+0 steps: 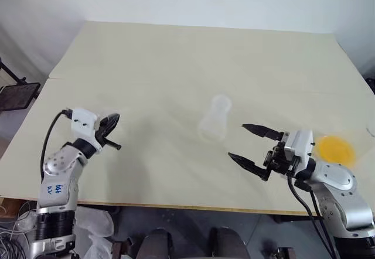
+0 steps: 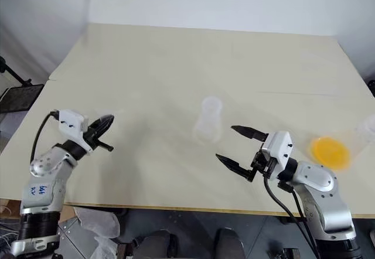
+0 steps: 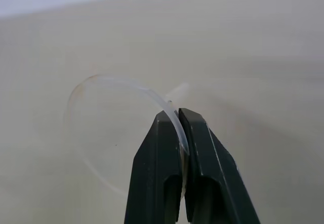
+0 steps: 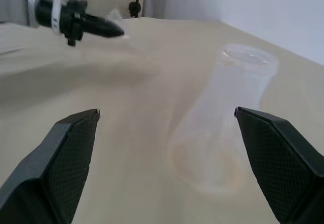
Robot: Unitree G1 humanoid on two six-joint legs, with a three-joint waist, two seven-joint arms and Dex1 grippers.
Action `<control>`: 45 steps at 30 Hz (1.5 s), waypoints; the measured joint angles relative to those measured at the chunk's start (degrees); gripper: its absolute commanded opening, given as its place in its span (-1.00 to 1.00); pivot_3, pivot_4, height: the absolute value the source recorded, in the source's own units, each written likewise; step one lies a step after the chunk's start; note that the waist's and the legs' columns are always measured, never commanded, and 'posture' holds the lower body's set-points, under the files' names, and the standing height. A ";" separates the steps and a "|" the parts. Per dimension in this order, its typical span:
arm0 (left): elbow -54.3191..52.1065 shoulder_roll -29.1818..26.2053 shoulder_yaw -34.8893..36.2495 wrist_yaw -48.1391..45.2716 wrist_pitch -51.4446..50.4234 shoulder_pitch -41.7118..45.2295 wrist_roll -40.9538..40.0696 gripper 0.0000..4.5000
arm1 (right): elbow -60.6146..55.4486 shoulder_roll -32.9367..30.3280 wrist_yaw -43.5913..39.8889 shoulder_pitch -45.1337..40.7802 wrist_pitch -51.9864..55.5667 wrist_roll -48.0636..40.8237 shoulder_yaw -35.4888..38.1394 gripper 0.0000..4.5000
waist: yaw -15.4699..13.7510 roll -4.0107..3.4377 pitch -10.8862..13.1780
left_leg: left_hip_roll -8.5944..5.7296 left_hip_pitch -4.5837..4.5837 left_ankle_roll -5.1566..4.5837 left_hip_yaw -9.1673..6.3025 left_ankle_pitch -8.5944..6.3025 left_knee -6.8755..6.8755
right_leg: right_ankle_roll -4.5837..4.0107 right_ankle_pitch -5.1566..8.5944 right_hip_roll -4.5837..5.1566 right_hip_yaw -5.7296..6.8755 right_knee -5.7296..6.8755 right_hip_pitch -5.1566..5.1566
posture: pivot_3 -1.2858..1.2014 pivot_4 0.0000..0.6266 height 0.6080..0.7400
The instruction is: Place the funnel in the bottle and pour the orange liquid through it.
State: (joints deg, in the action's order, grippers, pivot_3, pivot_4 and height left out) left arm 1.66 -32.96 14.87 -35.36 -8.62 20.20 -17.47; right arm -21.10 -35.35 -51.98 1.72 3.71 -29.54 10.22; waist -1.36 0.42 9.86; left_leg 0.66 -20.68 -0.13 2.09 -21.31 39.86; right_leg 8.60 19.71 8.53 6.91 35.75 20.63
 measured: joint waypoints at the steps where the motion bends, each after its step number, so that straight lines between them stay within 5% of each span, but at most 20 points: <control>1: 0.16 -1.82 -0.11 -3.51 0.74 4.27 -1.52 -0.98 | -0.41 -0.26 0.37 1.28 -0.04 0.10 1.63 1.00 | -0.15 0.00 0.00 | -0.02 -0.07 0.01 0.00 -0.02 0.06 | 0.00 0.00 0.01 0.05 0.00 -0.01 | 0.03 -0.52 1.00; 6: 4.26 -6.68 -9.97 -23.10 6.05 23.15 -2.12 -0.98 | -3.08 0.01 3.47 7.49 -1.11 0.06 9.35 1.00 | -0.25 -0.03 0.00 | -0.13 -0.15 -0.02 0.04 -0.09 0.07 | 0.05 -0.03 0.03 0.18 -0.03 0.01 | 0.03 -0.52 1.00; 13: 21.53 -3.18 -21.34 -41.32 15.89 44.21 3.07 -0.98 | -4.58 5.07 8.07 15.51 -3.54 -0.05 16.22 1.00 | 0.76 -0.07 0.03 | 0.00 -0.24 -0.03 0.32 -0.08 0.04 | 0.06 -0.02 -0.01 0.36 -0.11 0.15 | 0.03 -0.52 1.00; 29: 44.79 7.43 -29.90 -43.18 35.08 58.44 17.19 -0.98 | -12.42 12.59 16.21 15.02 -3.73 -0.78 10.06 1.00 | 1.12 -0.14 0.07 | 0.00 -0.49 -0.04 0.27 -0.08 0.13 | 0.07 -0.03 0.01 0.37 0.00 0.40 | 0.03 -0.52 1.00; 41: 51.35 12.35 -32.04 -50.01 41.15 62.34 18.99 -0.98 | -12.54 14.98 18.15 16.61 -5.73 1.37 8.18 1.00 | 0.63 -0.14 0.07 | -0.01 -0.52 -0.05 0.30 -0.09 0.14 | 0.07 -0.03 0.02 0.37 0.05 0.46 | 0.03 -0.52 1.00; 45: 52.89 13.58 -32.19 -50.14 40.79 62.65 19.68 -0.43 | -12.54 15.02 18.40 16.77 -6.24 1.41 8.18 1.00 | 0.61 -0.14 0.07 | 0.00 -0.52 -0.06 0.32 -0.09 0.14 | 0.07 -0.03 0.01 0.37 0.05 0.46 | 0.03 -0.52 1.00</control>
State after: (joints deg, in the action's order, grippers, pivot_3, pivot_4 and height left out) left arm 54.55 -19.38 -17.33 -85.50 32.17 82.85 2.21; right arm -33.64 -20.32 -33.59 18.49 -2.53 -28.13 18.39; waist -0.74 0.28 9.94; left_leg 0.66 -21.20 -0.19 2.42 -21.40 40.00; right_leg 8.67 19.68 8.55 7.29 35.80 21.09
